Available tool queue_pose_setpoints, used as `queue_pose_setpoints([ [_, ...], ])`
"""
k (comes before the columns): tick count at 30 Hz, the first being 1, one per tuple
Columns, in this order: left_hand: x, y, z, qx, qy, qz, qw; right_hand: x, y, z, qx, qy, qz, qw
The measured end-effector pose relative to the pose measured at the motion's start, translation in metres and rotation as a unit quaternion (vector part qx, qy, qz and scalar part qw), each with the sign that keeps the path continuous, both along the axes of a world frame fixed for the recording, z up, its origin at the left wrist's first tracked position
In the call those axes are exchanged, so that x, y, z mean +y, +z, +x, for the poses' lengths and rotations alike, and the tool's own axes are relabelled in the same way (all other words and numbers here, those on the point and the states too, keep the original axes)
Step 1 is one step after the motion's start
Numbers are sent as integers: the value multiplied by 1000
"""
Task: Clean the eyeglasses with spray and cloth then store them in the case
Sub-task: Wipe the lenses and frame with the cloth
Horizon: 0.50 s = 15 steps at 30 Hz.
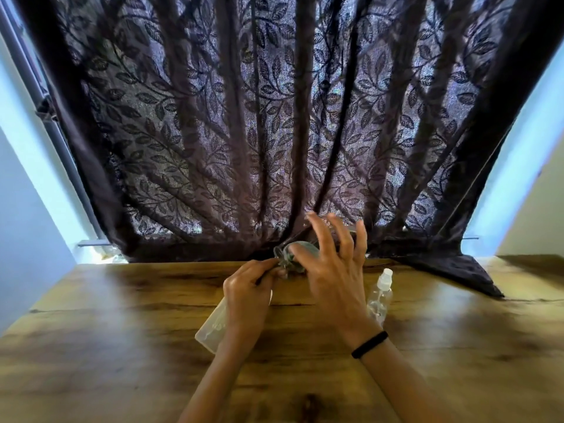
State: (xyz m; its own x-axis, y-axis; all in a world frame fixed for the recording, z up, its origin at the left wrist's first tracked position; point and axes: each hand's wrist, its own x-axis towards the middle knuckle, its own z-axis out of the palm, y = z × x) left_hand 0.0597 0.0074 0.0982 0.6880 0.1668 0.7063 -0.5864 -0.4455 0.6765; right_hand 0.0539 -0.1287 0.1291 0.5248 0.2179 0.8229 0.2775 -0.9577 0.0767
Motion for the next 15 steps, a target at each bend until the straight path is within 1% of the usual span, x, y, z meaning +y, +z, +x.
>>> queue_pose_setpoints([
  [3, 3, -2, -1, 12, -9, -35, 999, -18, 10, 4, -7, -22, 45, 999],
  [5, 4, -3, -2, 10, -11, -43, 999, -33, 15, 7, -8, -20, 92, 995],
  [9, 4, -5, -2, 10, -22, -42, 999, -45, 13, 7, 53, -8, 196, 979],
  [13, 5, -5, -2, 9, -25, -38, 999, -46, 8, 7, 111, -9, 288, 951],
  [15, 5, -5, -1, 11, -25, -33, 999, -45, 9, 7, 118, 0, 297, 948],
])
